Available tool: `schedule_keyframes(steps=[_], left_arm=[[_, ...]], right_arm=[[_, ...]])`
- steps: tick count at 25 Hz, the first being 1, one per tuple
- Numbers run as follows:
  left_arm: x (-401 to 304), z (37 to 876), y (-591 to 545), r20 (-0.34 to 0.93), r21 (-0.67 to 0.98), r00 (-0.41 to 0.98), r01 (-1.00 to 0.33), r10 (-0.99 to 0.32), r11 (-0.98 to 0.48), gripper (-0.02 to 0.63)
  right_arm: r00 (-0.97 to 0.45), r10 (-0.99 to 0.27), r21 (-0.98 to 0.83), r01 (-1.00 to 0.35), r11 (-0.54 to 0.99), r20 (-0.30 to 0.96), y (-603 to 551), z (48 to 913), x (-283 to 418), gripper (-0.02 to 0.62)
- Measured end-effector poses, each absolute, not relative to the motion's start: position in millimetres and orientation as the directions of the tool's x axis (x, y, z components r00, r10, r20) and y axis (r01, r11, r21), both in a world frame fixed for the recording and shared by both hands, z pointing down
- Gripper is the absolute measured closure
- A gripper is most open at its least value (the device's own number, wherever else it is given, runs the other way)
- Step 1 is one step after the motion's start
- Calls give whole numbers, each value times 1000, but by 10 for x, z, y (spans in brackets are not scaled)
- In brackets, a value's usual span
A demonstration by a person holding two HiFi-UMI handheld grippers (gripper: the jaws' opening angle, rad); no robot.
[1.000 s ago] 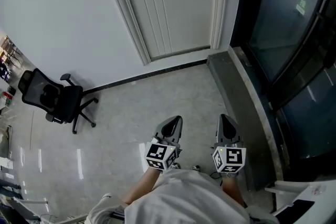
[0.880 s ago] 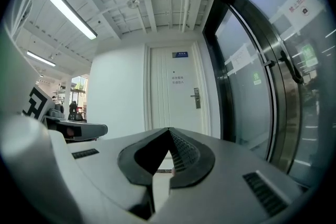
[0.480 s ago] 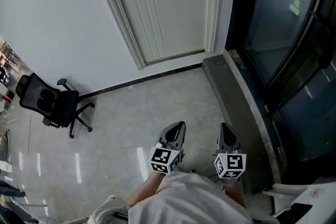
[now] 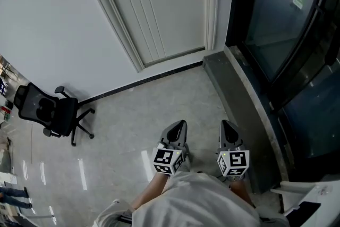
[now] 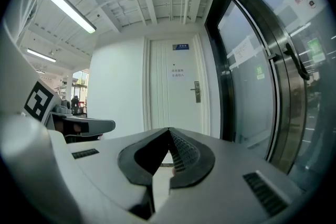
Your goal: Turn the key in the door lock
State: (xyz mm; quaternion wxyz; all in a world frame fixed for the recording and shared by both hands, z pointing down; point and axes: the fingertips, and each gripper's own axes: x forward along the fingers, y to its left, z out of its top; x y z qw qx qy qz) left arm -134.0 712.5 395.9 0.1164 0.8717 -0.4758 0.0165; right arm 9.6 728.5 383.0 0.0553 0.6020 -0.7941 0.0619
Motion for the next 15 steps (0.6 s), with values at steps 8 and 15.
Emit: schedule_keyframes(steps=[8,15], left_arm=[[-1432,3913,6274,119,181,579,-812,-807,-556,595],[-1526,3807,5472,108,165,627,-777,-772,-608,595]], right_arm=[[-240,-958,-11,-970,241,160,6491,3790,-23,595],[-177,-972,-5,-984,179,157,5775,3744,-89,595]])
